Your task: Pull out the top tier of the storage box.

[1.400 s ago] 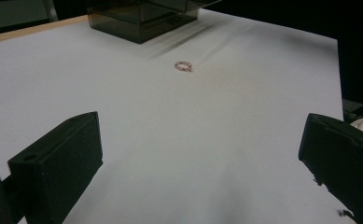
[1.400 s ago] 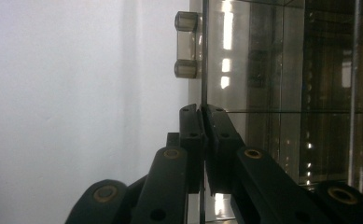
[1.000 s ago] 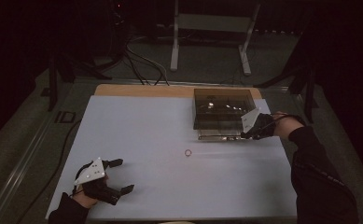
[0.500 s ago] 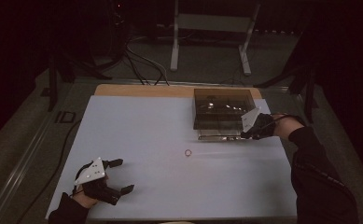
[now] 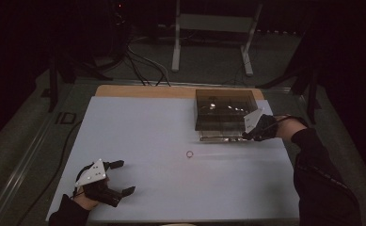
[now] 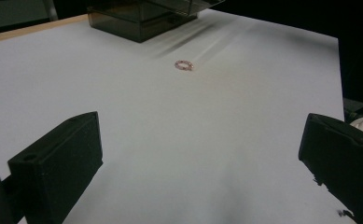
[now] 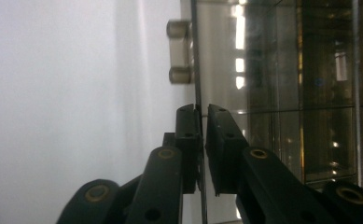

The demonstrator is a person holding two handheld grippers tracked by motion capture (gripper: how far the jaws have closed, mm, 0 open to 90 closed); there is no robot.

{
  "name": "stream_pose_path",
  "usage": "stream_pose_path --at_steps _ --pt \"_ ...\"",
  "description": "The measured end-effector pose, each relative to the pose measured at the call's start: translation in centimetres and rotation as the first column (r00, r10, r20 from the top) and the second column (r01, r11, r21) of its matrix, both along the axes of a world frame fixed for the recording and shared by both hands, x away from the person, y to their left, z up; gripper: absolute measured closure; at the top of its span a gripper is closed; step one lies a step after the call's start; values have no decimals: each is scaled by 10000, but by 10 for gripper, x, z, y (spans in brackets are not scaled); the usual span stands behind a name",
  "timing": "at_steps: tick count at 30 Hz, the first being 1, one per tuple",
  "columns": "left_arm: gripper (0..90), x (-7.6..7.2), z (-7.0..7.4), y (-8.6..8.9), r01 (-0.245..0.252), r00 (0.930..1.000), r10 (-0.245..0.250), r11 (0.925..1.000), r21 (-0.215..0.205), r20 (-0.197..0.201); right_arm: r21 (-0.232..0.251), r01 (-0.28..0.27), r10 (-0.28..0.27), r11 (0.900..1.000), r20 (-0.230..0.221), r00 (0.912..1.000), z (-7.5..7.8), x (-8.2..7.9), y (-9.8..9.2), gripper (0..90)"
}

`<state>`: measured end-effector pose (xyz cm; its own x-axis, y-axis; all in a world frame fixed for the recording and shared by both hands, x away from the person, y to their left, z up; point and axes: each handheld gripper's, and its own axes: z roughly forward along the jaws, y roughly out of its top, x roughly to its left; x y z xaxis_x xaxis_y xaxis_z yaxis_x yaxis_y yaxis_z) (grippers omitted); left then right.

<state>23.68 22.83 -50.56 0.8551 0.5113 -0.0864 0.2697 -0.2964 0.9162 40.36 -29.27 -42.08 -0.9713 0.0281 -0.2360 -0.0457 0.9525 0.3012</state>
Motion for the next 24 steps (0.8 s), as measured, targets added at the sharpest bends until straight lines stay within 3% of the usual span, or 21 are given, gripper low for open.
stream_pose_path --at_steps 6,12,18,21,24 --pt "11 0 0 0 0 10000 0 10000 4 -3 571 922 -910 9941 -236 9956 8 2 1 728" --pt "11 0 0 0 17 10000 -17 10000 1 -5 1318 1728 -1678 9761 -477 9847 16 2 1 659" --pt "11 0 0 0 9 10000 -9 10000 -30 -5 2068 2570 -2401 9440 -1033 9652 25 4 8 569" --pt "11 0 0 0 14 10000 -14 10000 -35 -2 2440 3175 -2894 9163 -1446 9462 29 5 12 487" --pt "11 0 0 0 12 10000 -12 10000 -21 3 2813 3579 -3248 8904 -1584 9324 34 6 15 382"
